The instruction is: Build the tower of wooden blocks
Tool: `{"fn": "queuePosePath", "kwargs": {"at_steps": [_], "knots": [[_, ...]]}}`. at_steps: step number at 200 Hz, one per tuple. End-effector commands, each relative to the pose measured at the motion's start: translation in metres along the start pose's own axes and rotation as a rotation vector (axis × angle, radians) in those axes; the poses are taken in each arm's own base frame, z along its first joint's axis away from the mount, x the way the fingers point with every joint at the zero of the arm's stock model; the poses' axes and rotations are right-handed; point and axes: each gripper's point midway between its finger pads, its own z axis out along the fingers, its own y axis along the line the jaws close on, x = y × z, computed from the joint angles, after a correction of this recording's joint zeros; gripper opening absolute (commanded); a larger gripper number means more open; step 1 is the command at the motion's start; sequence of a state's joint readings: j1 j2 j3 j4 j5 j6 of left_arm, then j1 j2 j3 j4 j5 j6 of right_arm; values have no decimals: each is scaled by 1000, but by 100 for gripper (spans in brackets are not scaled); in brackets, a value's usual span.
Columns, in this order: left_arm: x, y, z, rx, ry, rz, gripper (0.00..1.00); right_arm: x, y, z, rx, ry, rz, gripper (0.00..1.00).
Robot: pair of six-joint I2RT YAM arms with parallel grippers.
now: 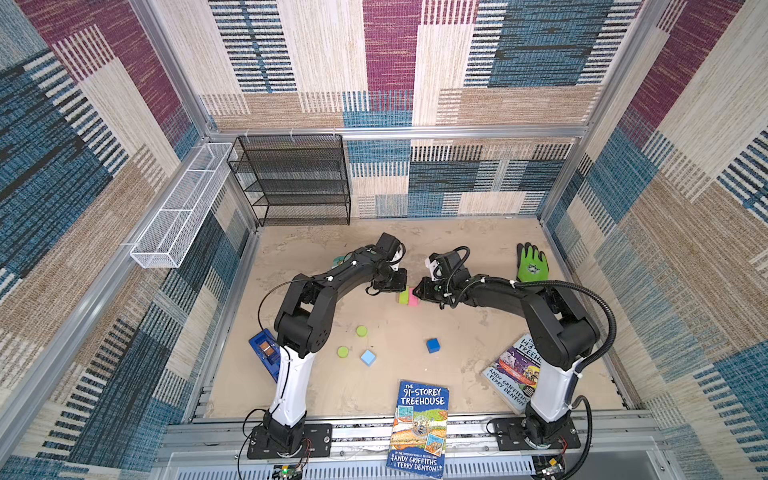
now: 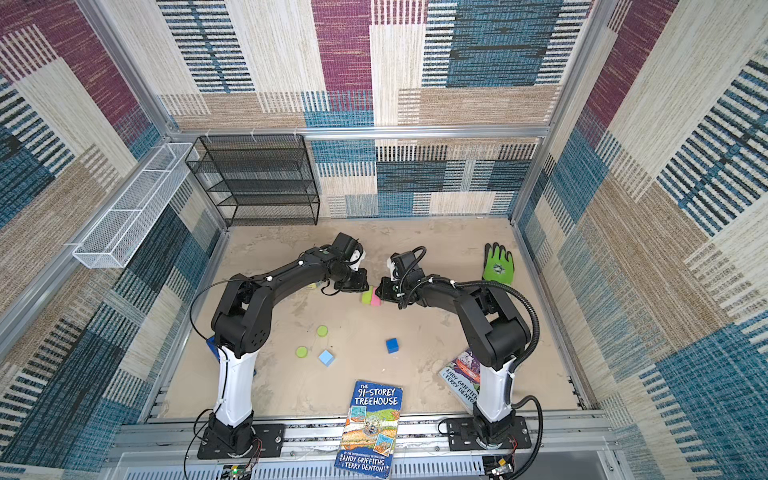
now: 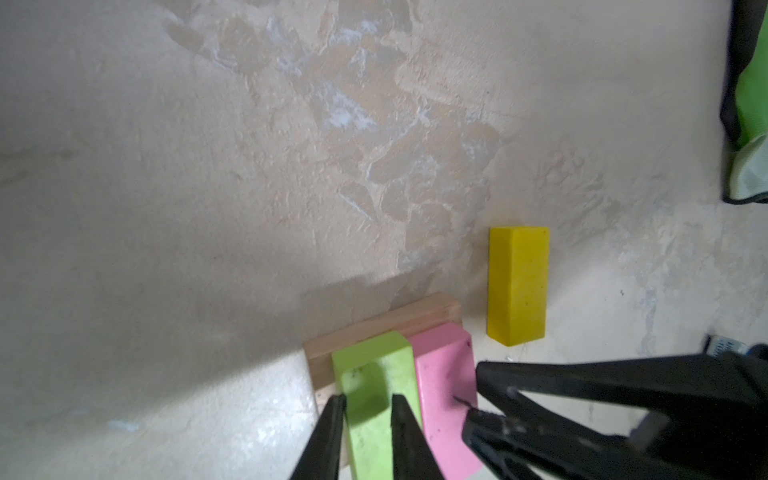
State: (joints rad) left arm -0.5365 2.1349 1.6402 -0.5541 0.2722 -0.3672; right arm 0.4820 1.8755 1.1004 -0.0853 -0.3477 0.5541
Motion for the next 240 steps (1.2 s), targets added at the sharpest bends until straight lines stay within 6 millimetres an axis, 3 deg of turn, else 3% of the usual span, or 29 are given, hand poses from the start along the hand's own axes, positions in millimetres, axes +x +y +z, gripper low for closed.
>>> {"fn": "queuePosePath", "kwargs": {"at_steps": [1,240], "knots": [[1,-6,0,30,10,13,25,-4,3,0,-8,-7,10,25],[1,-7,-8,24,-3,3,29,-10,-2,5,24,-10,6,30]]}}
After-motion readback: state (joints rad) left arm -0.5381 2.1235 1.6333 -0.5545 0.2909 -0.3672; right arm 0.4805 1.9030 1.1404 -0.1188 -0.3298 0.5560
